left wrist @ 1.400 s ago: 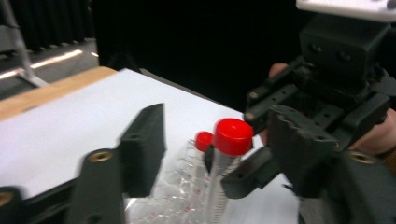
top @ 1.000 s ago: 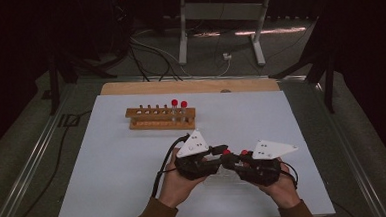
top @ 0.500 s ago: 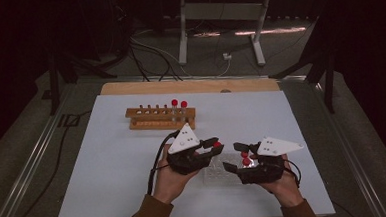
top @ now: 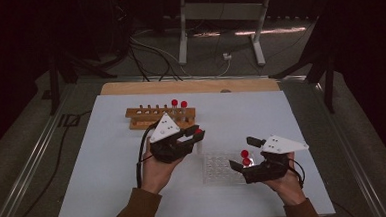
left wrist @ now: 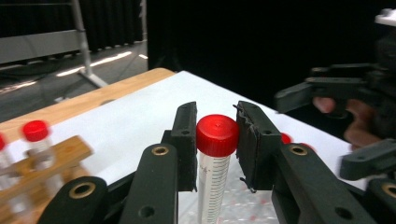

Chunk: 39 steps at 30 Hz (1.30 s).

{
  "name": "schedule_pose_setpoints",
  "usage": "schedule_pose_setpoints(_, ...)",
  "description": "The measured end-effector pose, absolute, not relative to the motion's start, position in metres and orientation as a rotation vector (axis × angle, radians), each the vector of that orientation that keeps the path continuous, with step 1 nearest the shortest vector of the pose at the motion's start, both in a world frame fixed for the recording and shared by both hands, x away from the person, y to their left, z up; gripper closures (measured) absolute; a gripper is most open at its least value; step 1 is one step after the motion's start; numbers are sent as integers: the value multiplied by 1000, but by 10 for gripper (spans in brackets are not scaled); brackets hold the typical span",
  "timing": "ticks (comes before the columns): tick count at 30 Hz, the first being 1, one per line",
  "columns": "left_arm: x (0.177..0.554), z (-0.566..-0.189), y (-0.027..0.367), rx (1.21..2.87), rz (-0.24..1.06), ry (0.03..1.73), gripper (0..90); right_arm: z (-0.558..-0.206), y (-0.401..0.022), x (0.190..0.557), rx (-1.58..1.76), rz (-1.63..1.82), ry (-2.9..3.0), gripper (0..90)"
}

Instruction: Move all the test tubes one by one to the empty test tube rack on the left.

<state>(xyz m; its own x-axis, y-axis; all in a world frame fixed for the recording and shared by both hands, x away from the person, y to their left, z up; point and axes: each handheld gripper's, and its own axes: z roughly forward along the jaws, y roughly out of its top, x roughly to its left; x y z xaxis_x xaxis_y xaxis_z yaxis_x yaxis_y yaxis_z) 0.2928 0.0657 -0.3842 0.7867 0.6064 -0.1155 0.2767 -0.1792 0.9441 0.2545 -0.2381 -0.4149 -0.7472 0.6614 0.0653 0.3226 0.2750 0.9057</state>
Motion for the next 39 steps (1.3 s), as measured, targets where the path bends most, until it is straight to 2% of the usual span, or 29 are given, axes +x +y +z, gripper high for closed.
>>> schedule_pose_setpoints(6, 302, -381, 79, 1752, 392, 726, 710, -415, -248, 254, 907, 1454, 2209, 0)
schedule_pose_setpoints(19, 336, -376, 107, 1705, 524, 841, 710, -412, -263, 253, 935, 1457, 2164, 0)
schedule_pose_setpoints(39, 388, -381, 119, 1652, 680, 986, 710, -411, -267, 253, 937, 1465, 2154, 0)
